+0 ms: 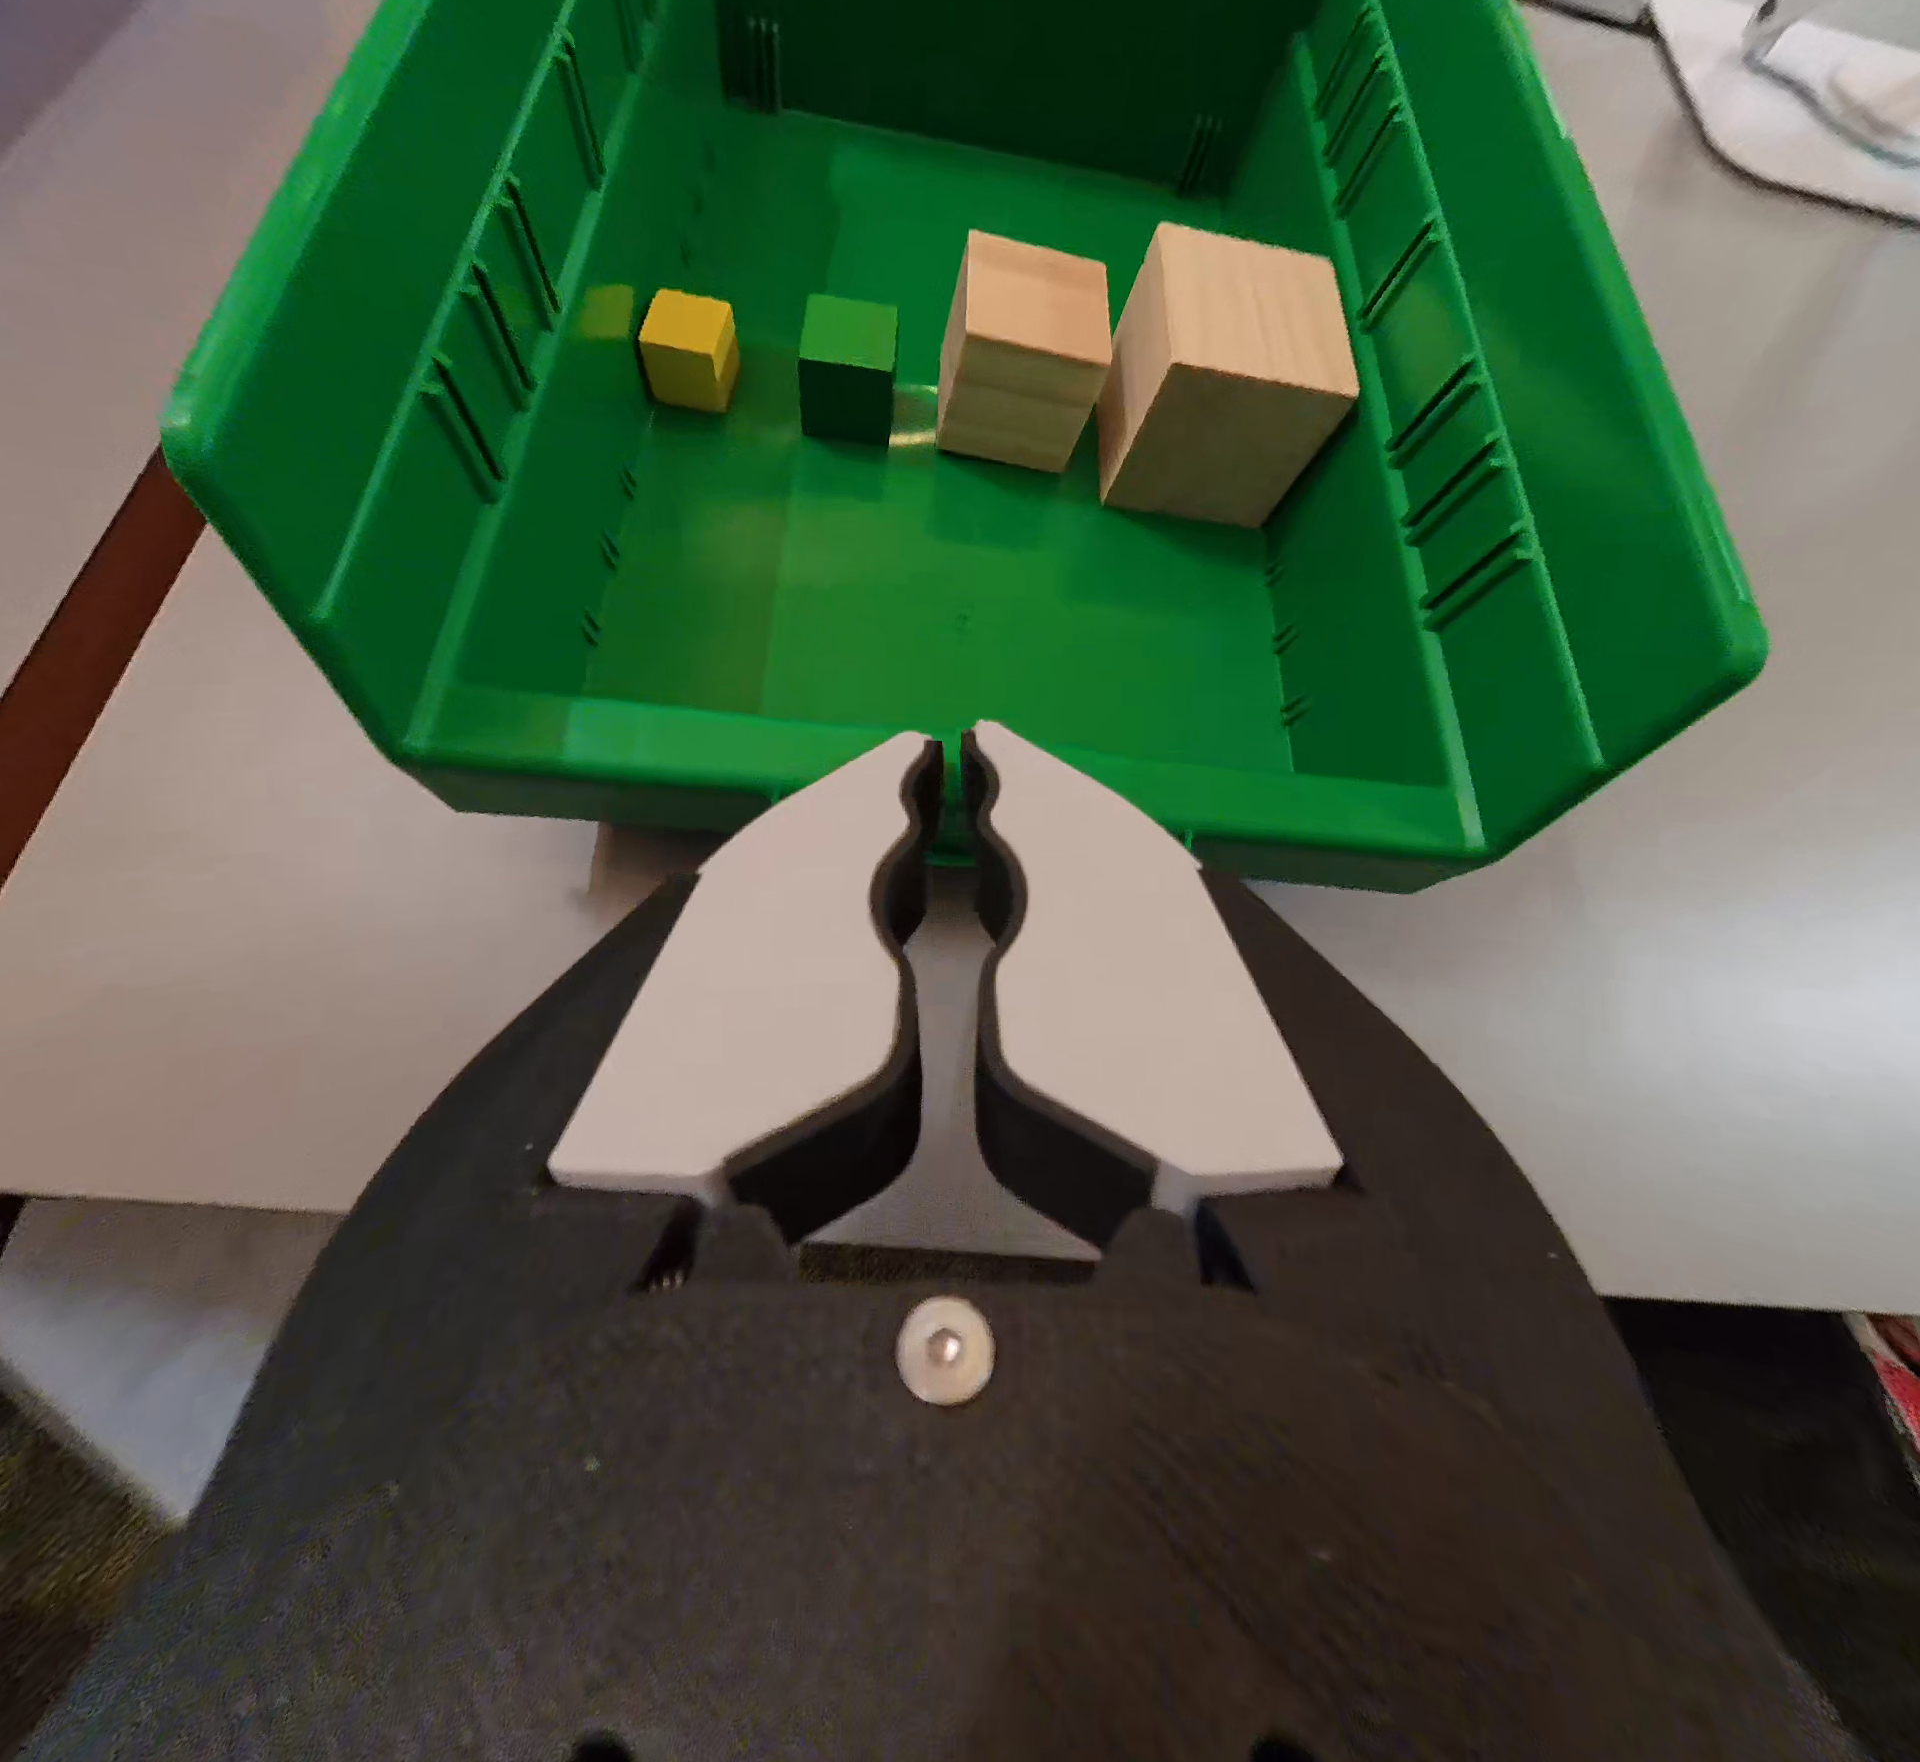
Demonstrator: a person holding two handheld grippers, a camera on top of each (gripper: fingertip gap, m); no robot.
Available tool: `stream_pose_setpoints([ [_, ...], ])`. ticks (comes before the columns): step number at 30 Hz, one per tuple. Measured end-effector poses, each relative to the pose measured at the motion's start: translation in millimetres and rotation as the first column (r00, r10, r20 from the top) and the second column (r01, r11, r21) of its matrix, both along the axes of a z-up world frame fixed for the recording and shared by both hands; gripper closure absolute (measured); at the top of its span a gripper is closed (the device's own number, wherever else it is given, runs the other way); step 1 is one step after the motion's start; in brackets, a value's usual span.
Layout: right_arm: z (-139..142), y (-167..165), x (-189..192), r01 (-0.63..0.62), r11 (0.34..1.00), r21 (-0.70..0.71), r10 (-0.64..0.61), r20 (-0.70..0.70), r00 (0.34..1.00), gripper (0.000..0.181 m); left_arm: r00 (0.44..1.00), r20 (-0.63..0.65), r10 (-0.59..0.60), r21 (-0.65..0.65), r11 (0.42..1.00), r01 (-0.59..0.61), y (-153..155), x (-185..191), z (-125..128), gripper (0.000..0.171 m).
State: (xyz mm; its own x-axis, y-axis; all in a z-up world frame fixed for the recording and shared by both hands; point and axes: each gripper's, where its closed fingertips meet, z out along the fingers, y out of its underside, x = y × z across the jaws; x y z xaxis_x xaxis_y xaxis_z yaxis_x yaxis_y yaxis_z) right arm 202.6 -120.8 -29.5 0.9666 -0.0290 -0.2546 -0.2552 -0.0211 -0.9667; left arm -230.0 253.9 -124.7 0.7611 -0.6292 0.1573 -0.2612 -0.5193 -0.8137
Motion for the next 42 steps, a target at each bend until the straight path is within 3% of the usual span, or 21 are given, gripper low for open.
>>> stream_pose_setpoints([
  [7, -3.1, 1.7, -2.3, -0.017, 1.000, -0.011, 0.017, -0.017, 1.000, 0.136, 0.996, 0.089, 0.006, -0.033, 0.999, -0.003, 5.3, 1.1, 1.0, 0.164],
  [26, -12.8, 5.4, -6.7, -0.046, 0.997, -0.062, 0.044, -0.021, 0.999, 0.134, 0.998, 0.056, 0.000, 0.115, 0.993, -0.006, 5.4, 3.3, 20.6, 0.160],
  [42, -15.1, 6.2, -6.3, -0.046, 0.996, -0.073, 0.044, -0.029, 0.999, 0.134, 0.996, 0.082, -0.019, 0.123, 0.992, 0.008, 4.0, 7.0, 23.6, 0.159],
])
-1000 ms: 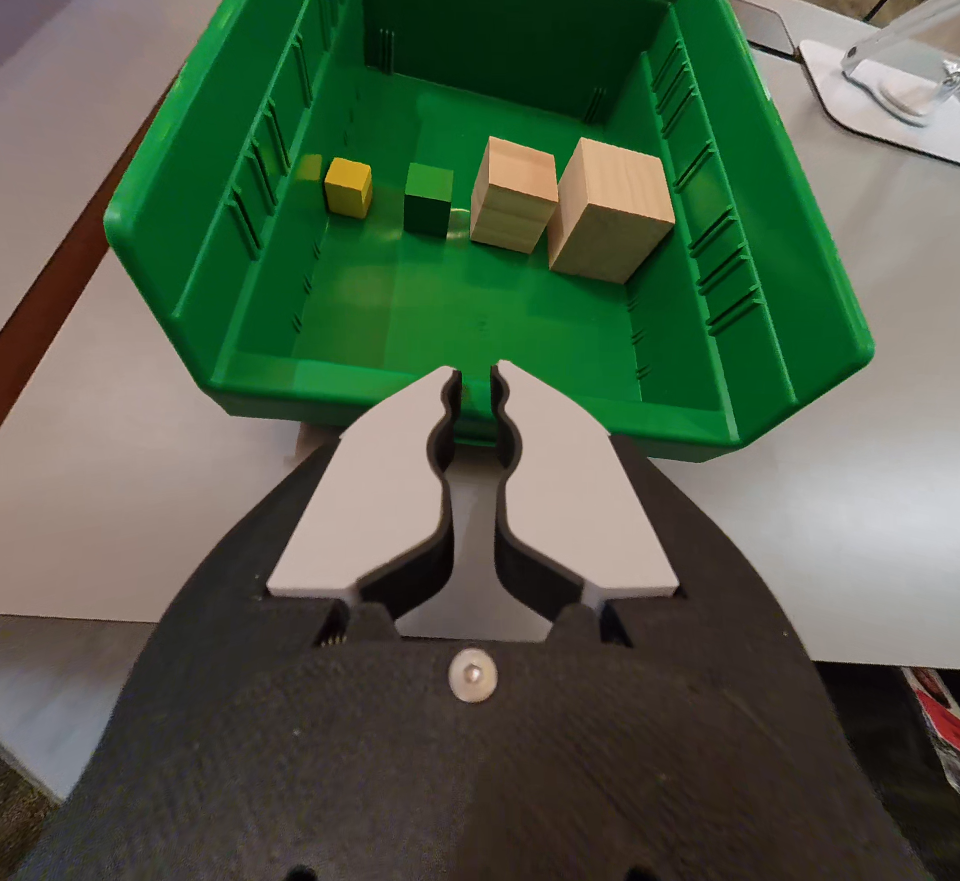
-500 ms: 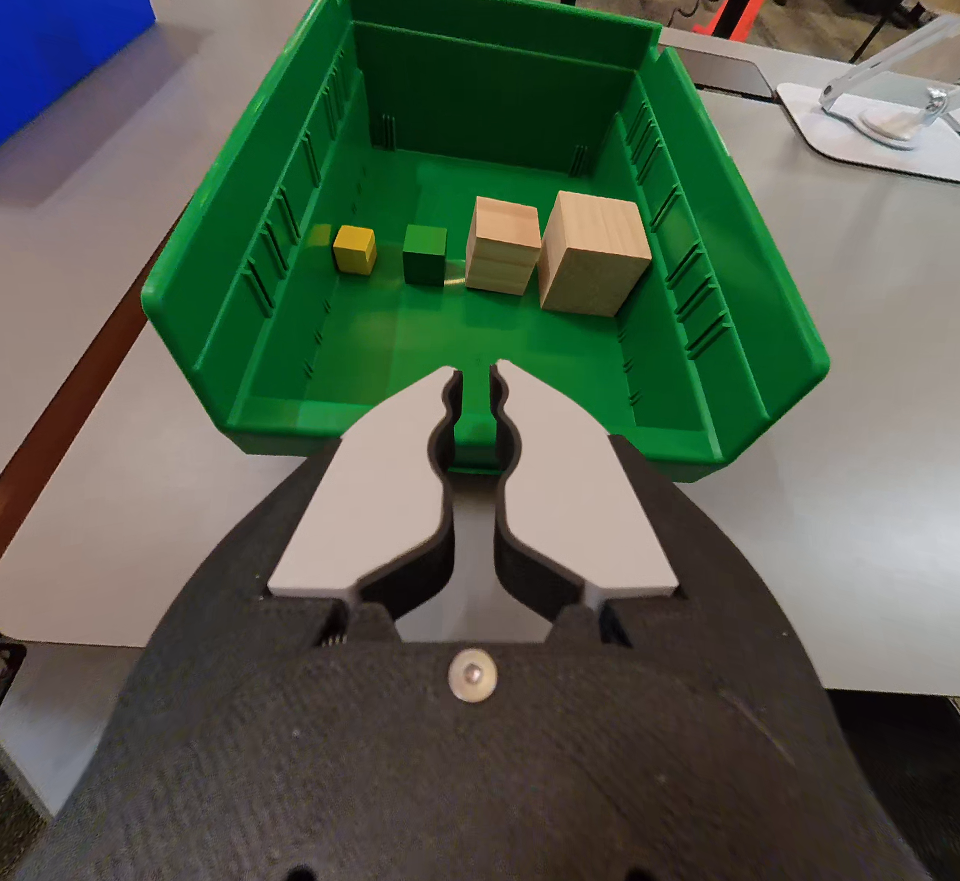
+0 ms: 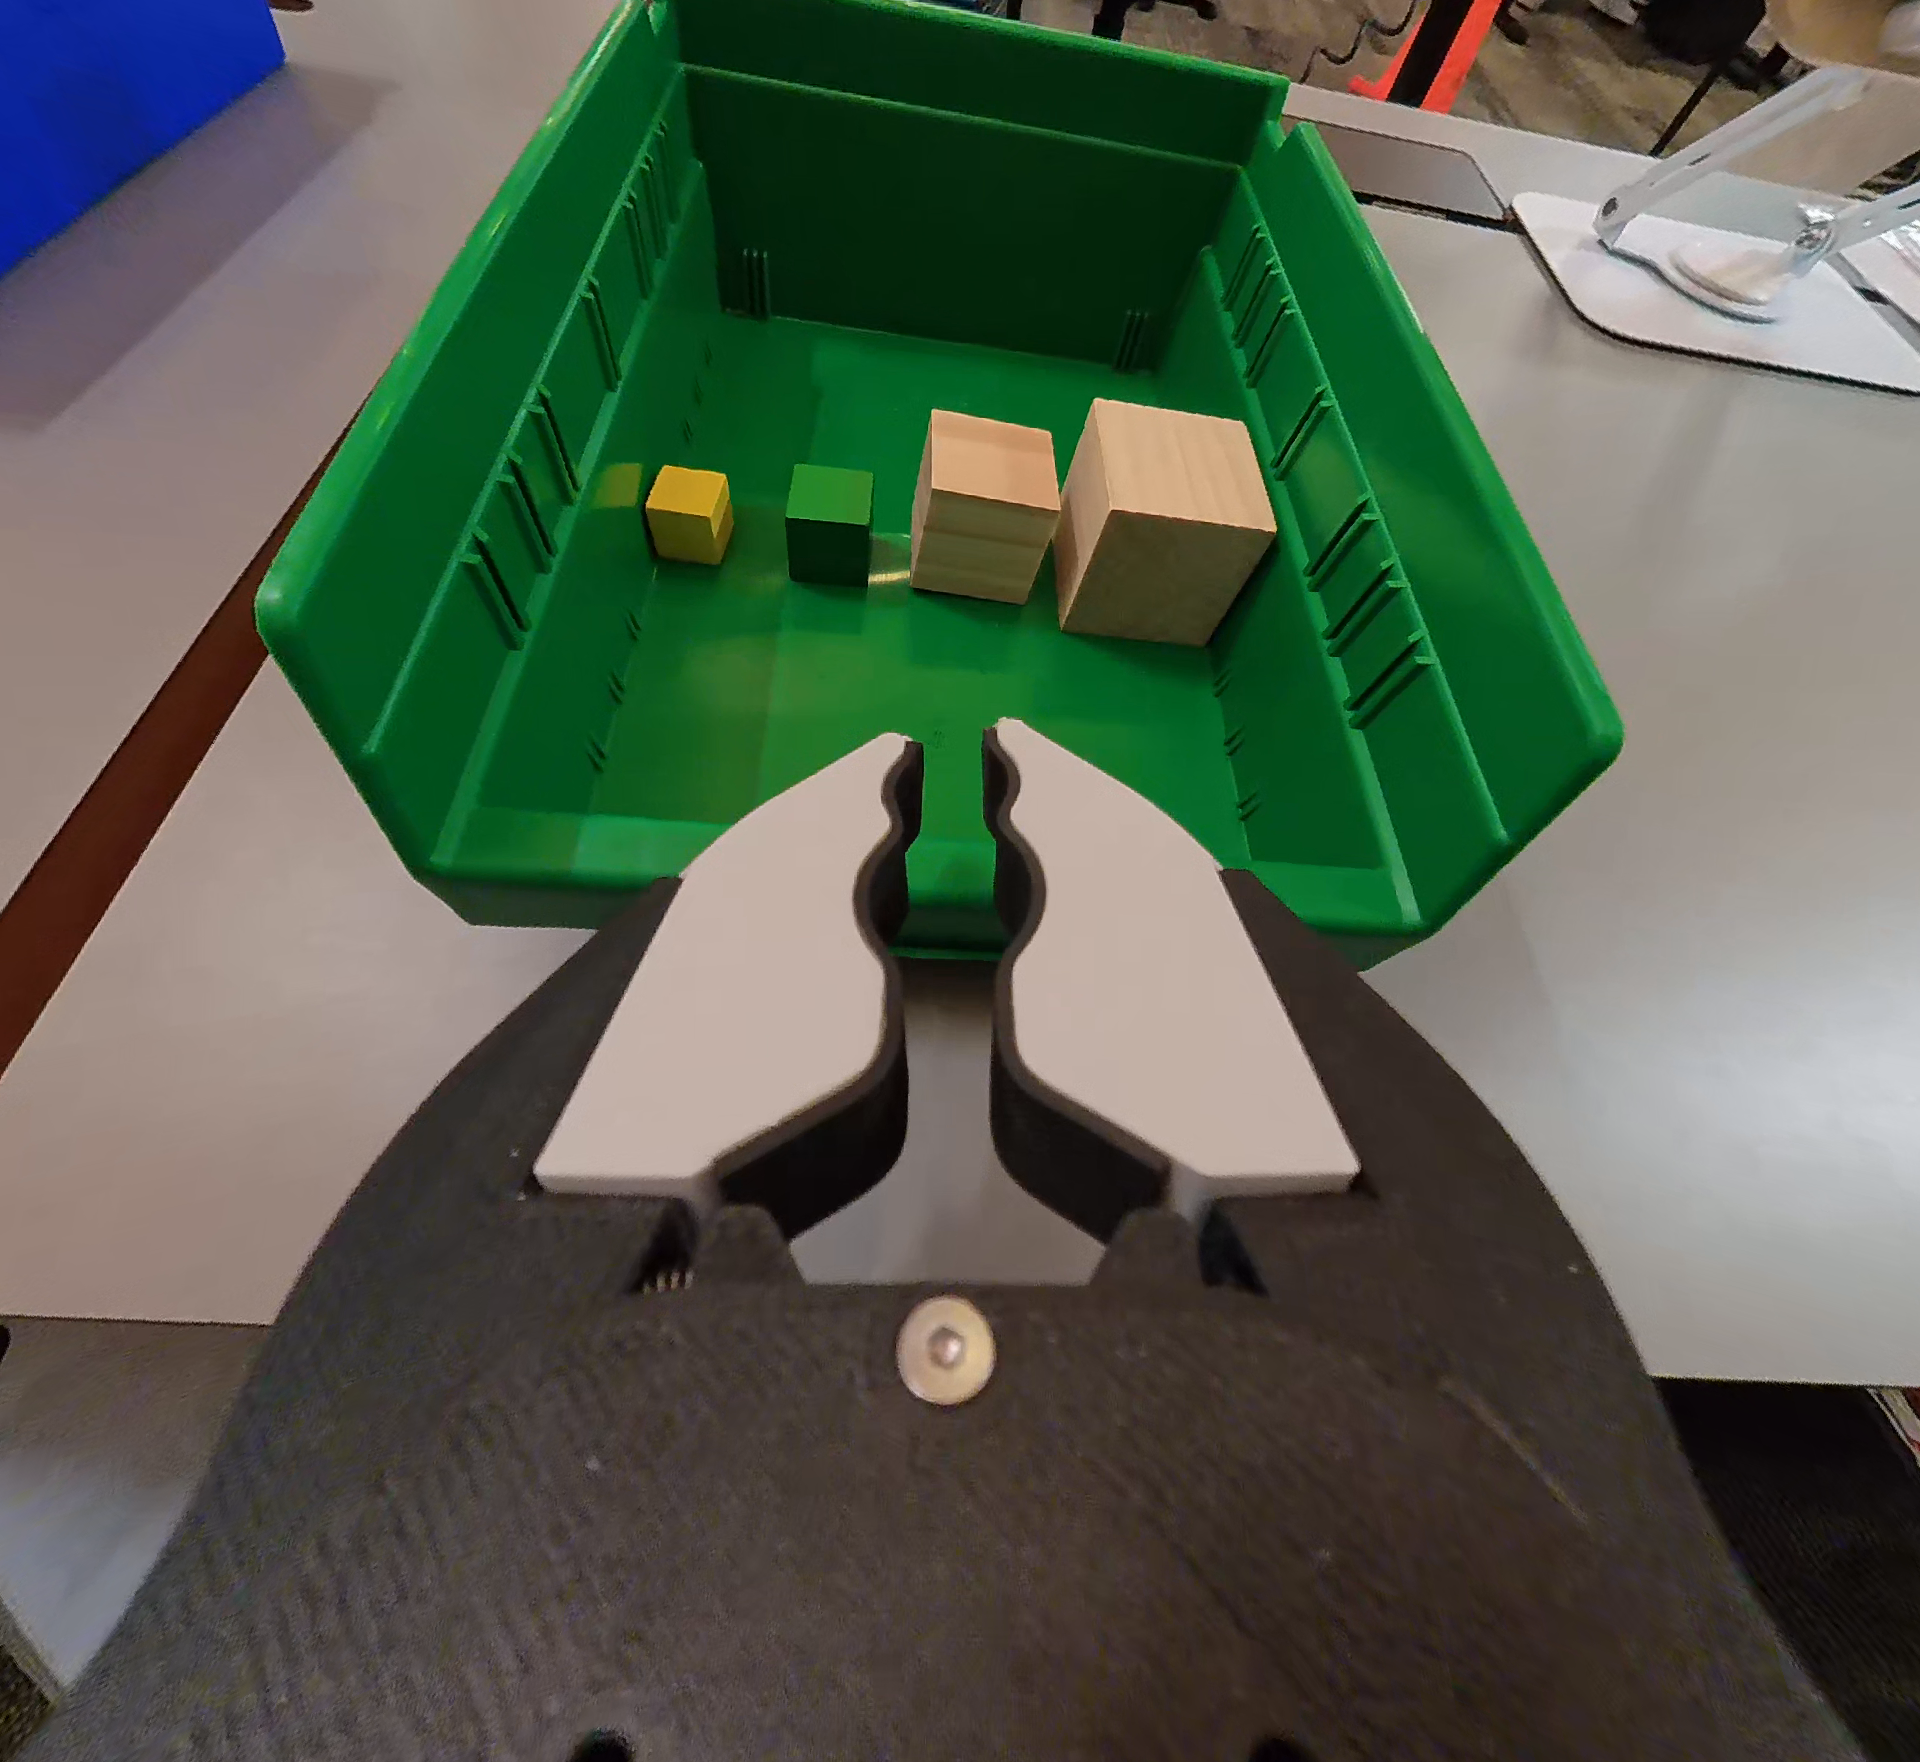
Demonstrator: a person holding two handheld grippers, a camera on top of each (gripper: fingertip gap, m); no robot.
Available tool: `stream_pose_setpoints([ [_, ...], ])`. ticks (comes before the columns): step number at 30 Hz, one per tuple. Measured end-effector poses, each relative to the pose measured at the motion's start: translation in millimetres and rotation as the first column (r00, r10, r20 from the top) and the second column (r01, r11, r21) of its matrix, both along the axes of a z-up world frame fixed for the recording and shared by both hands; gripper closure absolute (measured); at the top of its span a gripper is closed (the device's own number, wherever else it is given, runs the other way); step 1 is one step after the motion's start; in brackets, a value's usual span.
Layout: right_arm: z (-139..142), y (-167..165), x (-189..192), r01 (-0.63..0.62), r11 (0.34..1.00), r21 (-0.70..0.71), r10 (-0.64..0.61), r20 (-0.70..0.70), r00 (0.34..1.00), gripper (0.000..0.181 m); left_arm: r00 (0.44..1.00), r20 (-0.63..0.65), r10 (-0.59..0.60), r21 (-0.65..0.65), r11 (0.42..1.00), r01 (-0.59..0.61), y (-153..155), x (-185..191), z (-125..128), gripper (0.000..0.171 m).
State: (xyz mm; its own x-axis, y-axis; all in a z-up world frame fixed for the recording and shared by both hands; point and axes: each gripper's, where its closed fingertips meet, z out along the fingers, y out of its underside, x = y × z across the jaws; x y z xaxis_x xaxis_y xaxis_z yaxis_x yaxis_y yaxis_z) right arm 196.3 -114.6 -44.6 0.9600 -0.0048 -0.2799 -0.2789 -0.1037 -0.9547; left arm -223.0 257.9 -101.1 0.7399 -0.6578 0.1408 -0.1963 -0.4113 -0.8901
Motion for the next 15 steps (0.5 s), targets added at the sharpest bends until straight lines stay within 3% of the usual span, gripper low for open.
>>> stream_pose_setpoints([
  [15, -2.0, 0.7, -0.6, -0.006, 1.000, -0.009, 0.006, -0.007, 1.000, 0.134, 1.000, 0.013, 0.014, 0.009, 1.000, -0.014, 1.7, -1.0, 2.5, 0.154],
])
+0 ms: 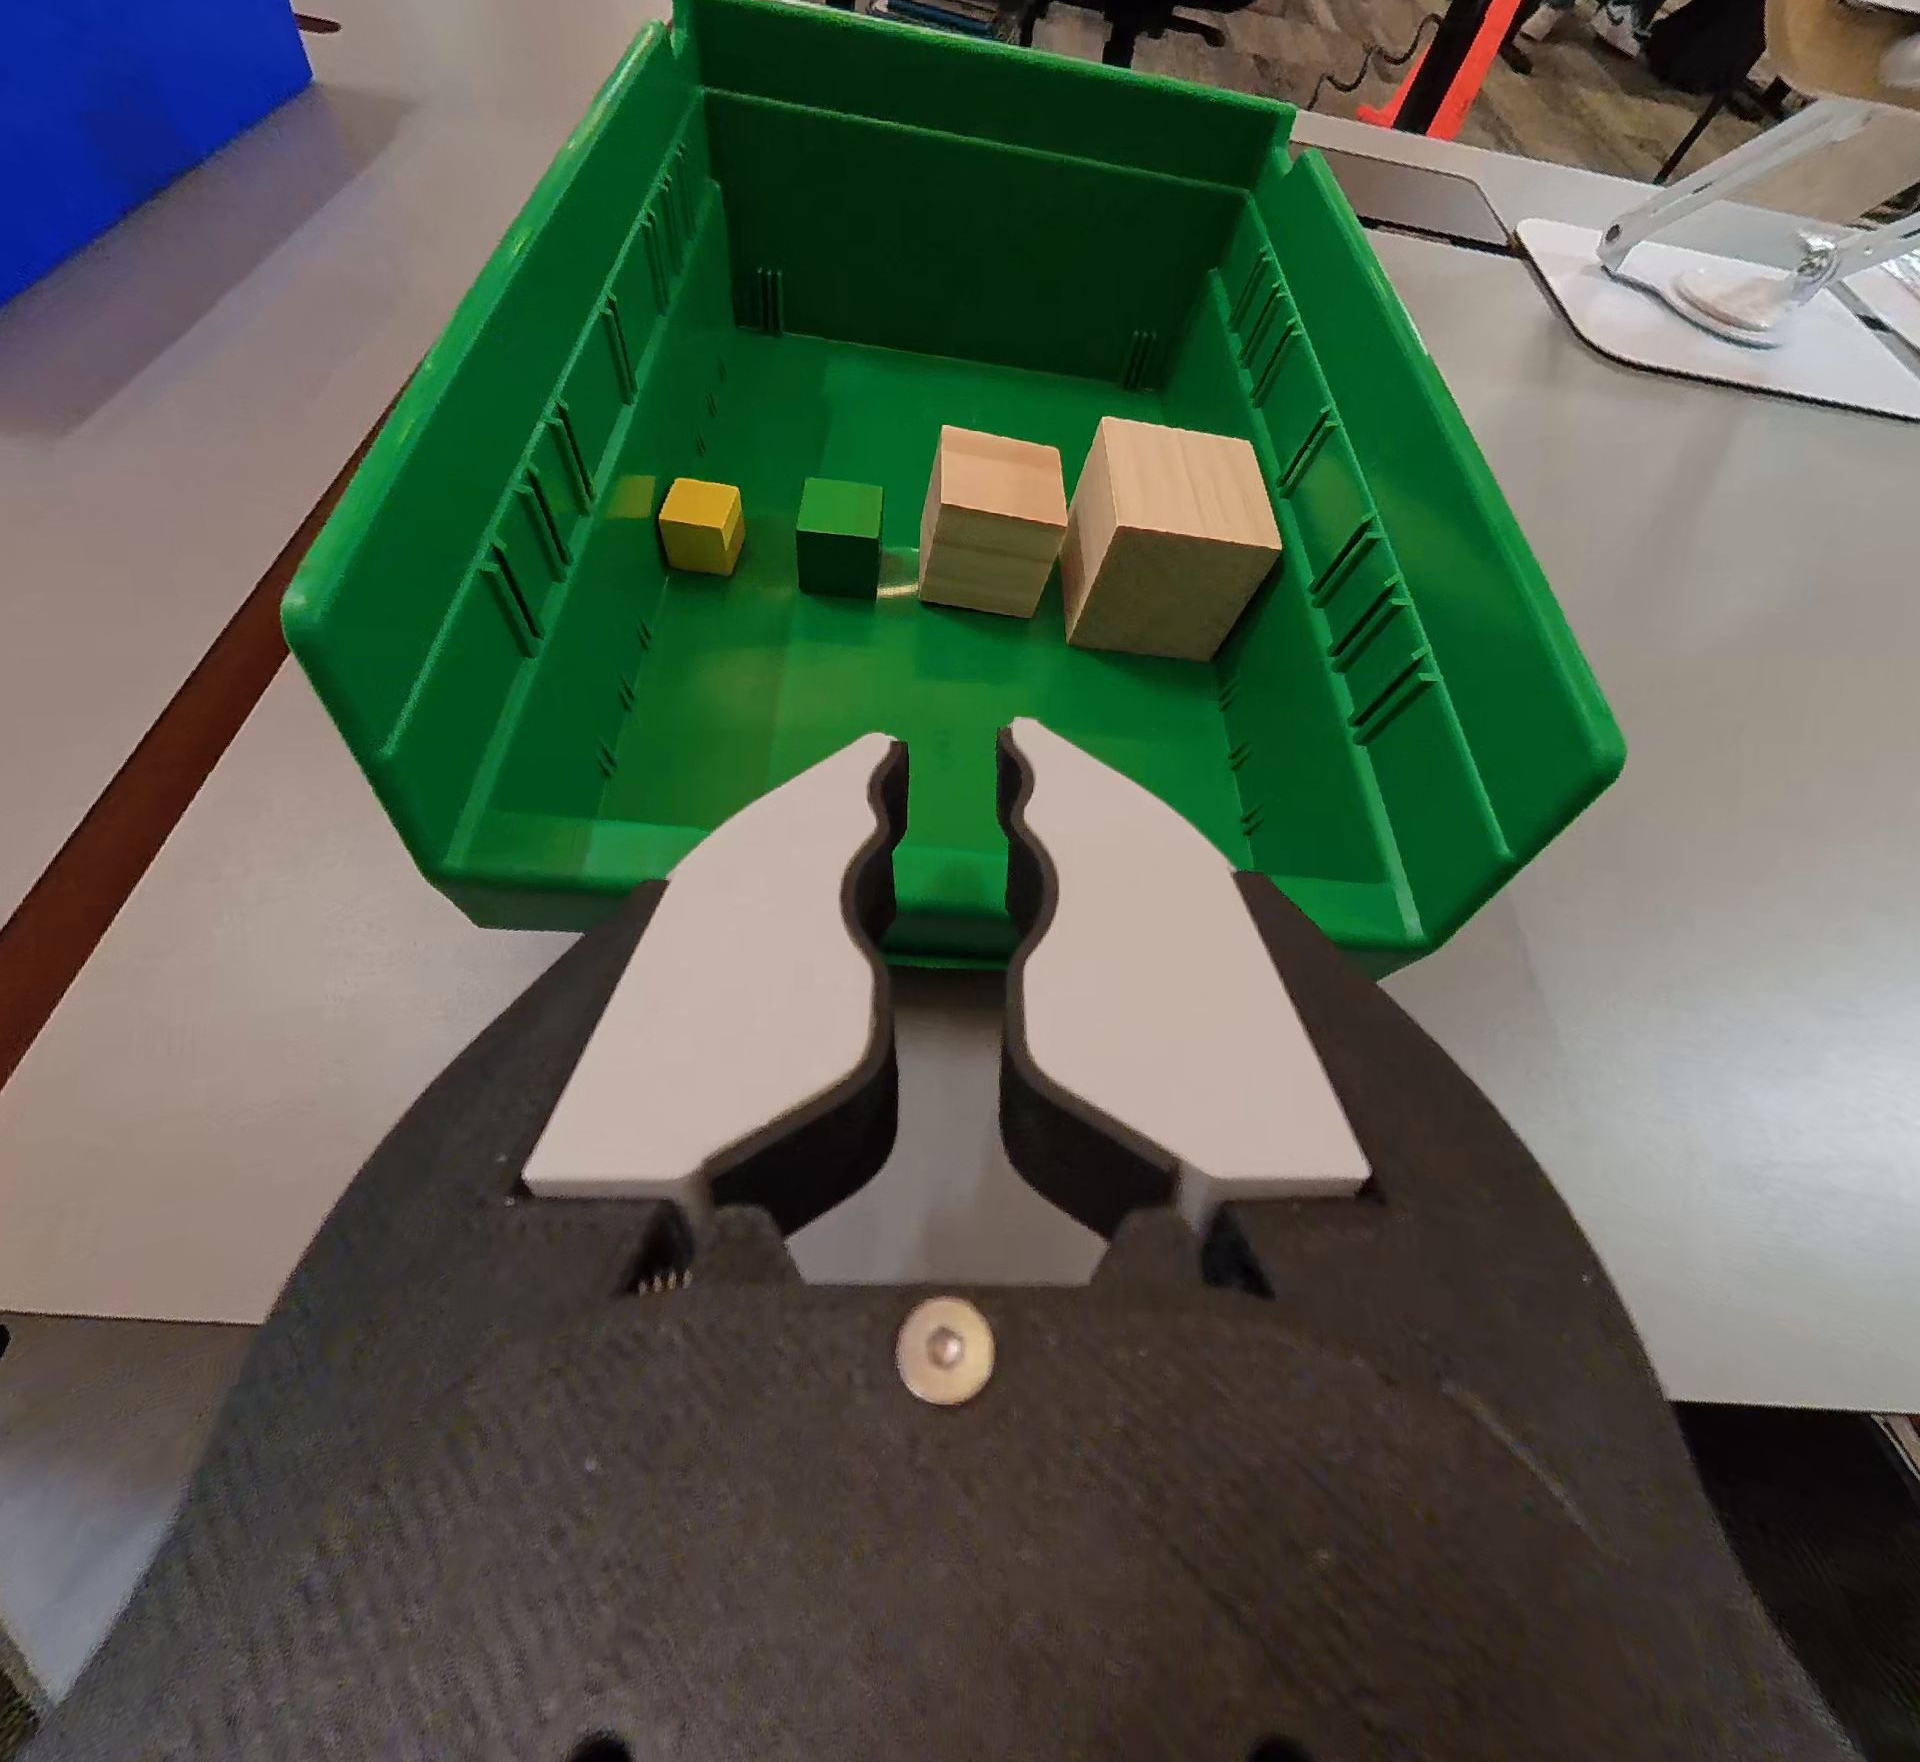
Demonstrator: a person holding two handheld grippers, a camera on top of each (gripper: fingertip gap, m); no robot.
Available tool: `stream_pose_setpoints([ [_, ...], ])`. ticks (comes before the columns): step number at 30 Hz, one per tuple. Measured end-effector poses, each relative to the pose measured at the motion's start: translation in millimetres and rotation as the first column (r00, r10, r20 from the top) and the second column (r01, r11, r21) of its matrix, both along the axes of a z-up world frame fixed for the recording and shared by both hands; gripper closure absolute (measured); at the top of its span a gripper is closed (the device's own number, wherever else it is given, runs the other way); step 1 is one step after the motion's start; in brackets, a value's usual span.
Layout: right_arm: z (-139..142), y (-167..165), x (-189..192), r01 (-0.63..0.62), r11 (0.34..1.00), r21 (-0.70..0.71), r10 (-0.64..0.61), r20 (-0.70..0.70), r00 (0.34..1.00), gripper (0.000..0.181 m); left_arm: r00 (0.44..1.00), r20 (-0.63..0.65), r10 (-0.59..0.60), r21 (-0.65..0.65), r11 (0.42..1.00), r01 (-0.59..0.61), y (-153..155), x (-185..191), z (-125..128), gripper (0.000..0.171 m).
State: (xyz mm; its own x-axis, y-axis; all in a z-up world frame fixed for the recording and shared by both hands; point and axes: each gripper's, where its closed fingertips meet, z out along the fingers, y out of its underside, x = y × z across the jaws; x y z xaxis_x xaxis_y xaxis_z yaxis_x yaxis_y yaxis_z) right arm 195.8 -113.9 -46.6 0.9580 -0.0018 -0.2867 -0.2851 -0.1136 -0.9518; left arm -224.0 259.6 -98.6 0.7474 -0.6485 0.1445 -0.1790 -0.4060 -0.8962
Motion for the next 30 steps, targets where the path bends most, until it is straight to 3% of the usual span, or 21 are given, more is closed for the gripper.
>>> stream_pose_setpoints([
  [30, -3.0, 1.3, -1.4, -0.011, 1.000, -0.012, 0.010, -0.012, 1.000, 0.134, 1.000, -0.006, -0.007, 0.001, 1.000, 0.007, -0.2, 1.7, -1.5, 0.148],
])
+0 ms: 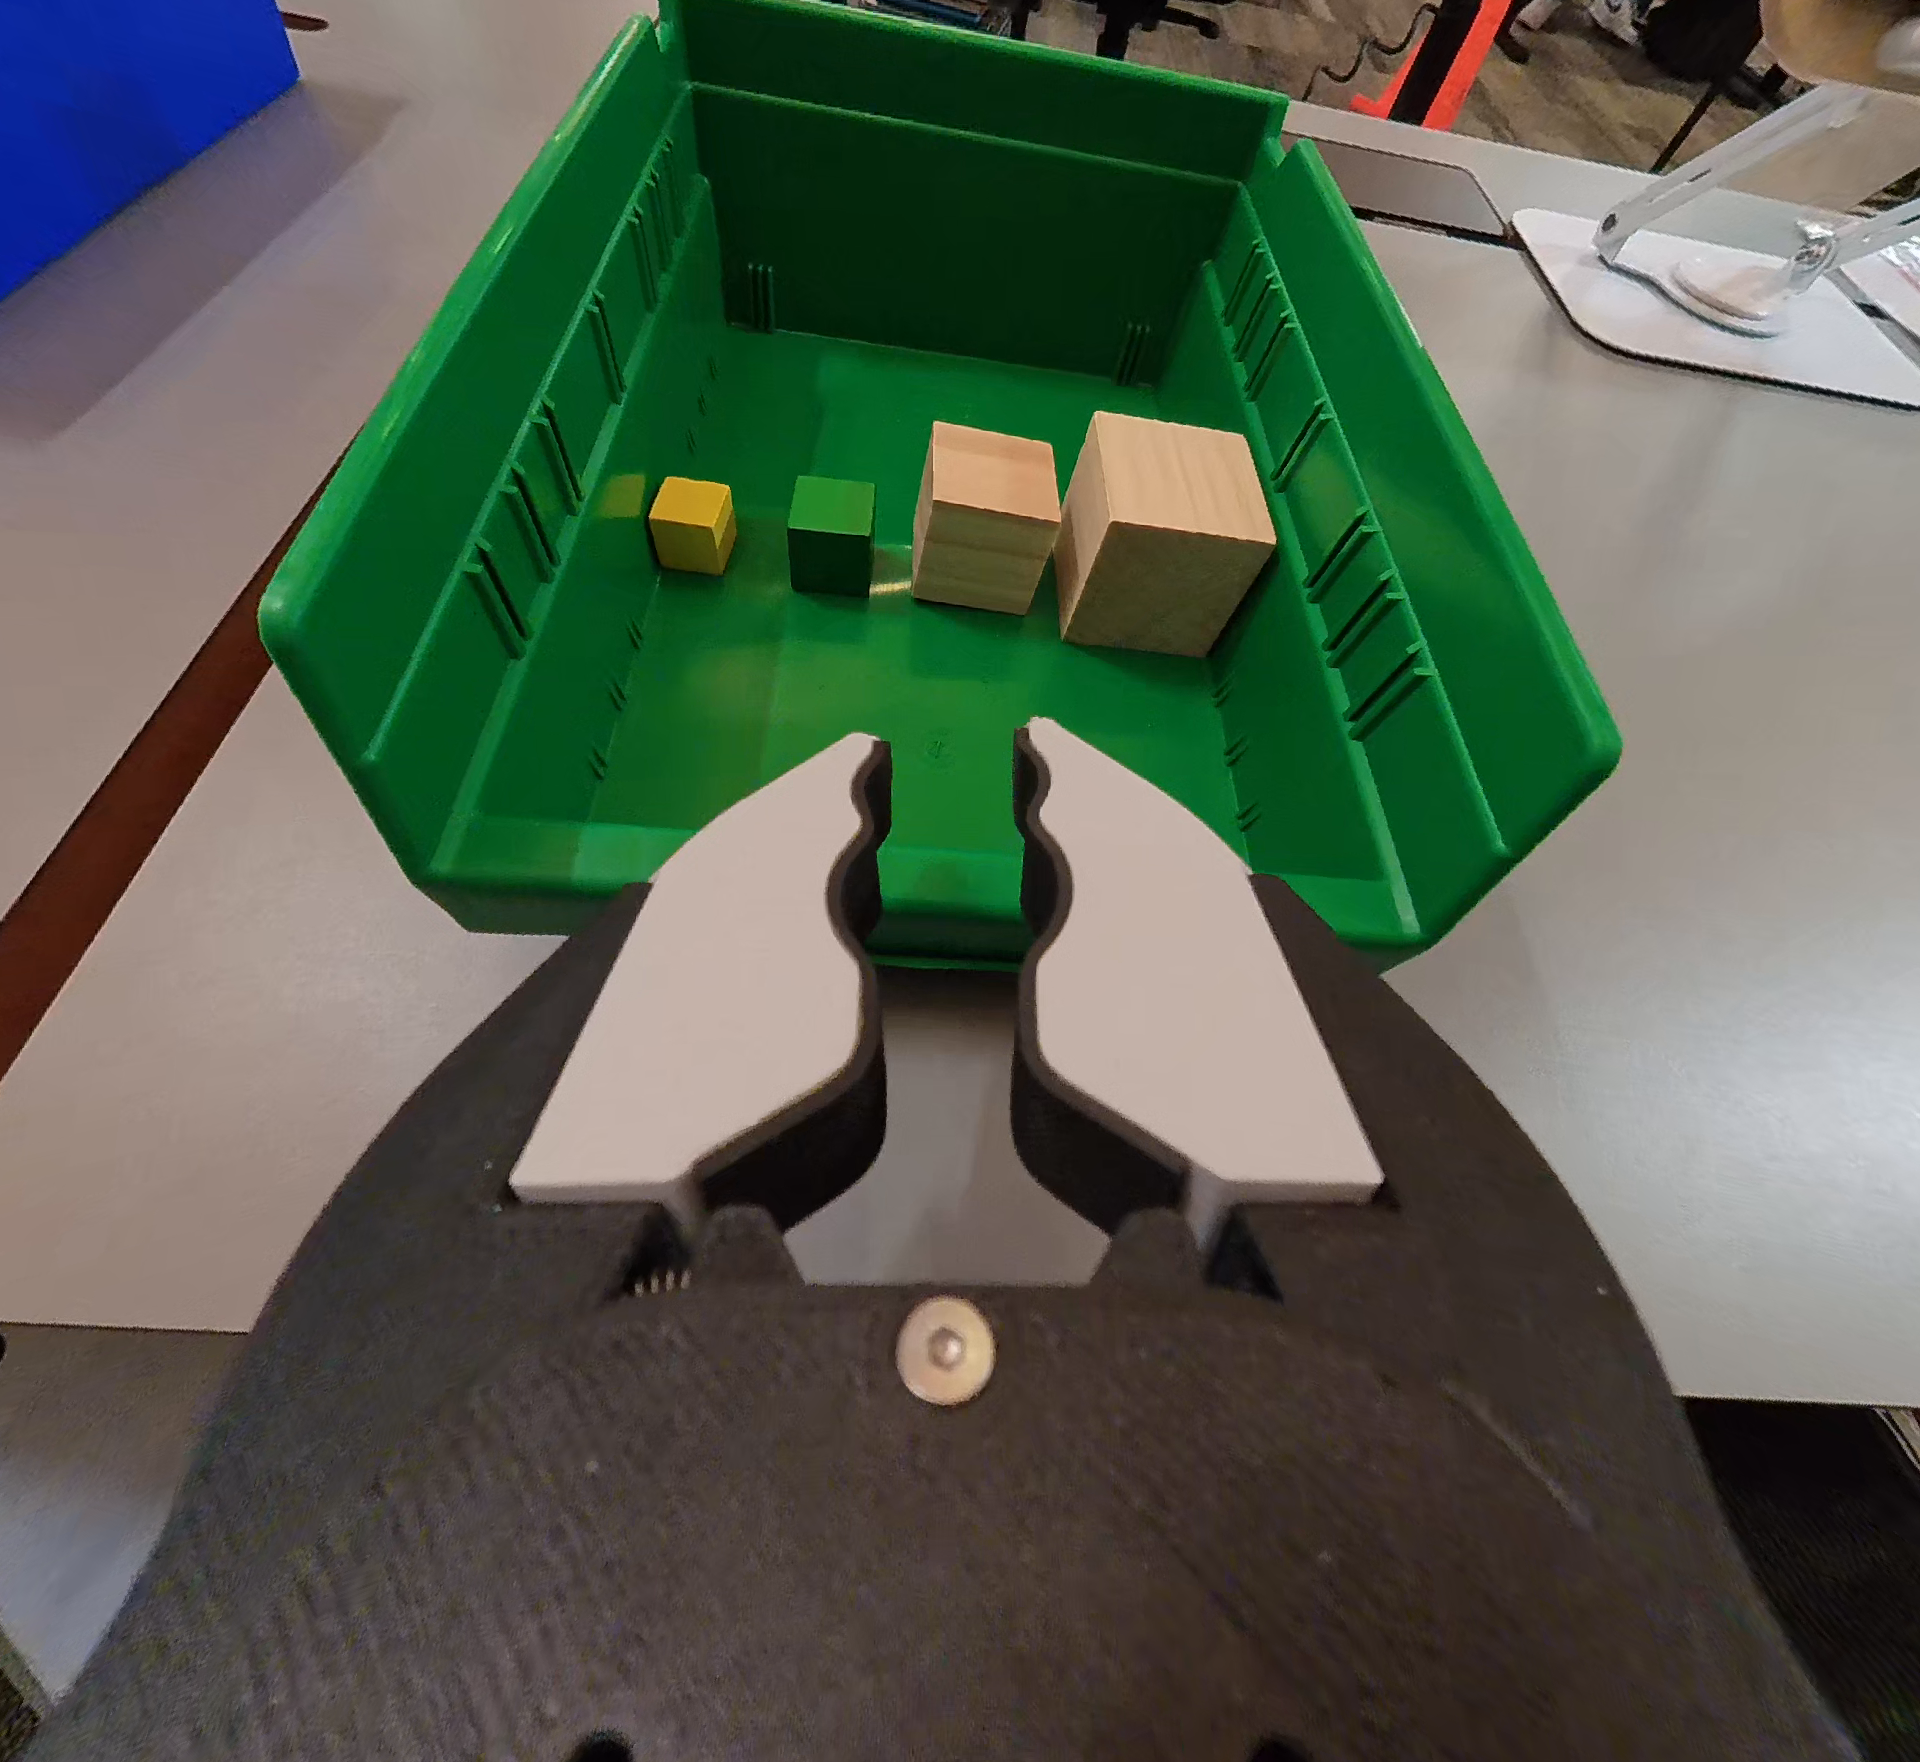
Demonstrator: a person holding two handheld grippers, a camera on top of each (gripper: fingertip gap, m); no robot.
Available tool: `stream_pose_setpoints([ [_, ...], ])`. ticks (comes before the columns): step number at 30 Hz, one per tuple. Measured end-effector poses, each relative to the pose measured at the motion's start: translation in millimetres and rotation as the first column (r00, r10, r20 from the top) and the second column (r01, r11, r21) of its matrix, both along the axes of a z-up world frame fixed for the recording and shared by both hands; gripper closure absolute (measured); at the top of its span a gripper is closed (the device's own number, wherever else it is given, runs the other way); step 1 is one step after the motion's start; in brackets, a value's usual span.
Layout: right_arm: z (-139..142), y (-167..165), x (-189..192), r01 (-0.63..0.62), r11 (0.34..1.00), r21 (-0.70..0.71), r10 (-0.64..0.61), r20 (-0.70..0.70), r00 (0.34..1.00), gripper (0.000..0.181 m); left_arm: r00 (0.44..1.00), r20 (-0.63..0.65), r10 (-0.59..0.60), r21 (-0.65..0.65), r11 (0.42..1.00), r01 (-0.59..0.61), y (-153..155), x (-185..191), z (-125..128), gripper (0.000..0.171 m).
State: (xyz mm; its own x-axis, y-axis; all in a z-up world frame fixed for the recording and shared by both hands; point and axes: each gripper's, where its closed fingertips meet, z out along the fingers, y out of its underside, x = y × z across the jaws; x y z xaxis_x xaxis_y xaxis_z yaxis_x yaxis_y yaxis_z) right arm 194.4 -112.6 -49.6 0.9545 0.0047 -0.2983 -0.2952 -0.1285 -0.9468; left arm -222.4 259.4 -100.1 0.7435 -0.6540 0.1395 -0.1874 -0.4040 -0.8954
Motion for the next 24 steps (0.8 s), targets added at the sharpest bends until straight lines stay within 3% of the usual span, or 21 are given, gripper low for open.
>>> stream_pose_setpoints([
  [20, -1.6, 0.7, -0.8, -0.005, 1.000, -0.007, 0.005, -0.007, 1.000, 0.132, 1.000, -0.004, 0.000, 0.001, 1.000, 0.000, 0.5, 0.3, -0.6, 0.146],
  [24, -2.4, 1.0, -1.2, -0.007, 1.000, -0.010, 0.007, -0.007, 1.000, 0.132, 0.999, 0.045, -0.016, 0.015, 1.000, 0.016, -1.6, 3.9, 6.7, 0.145],
])
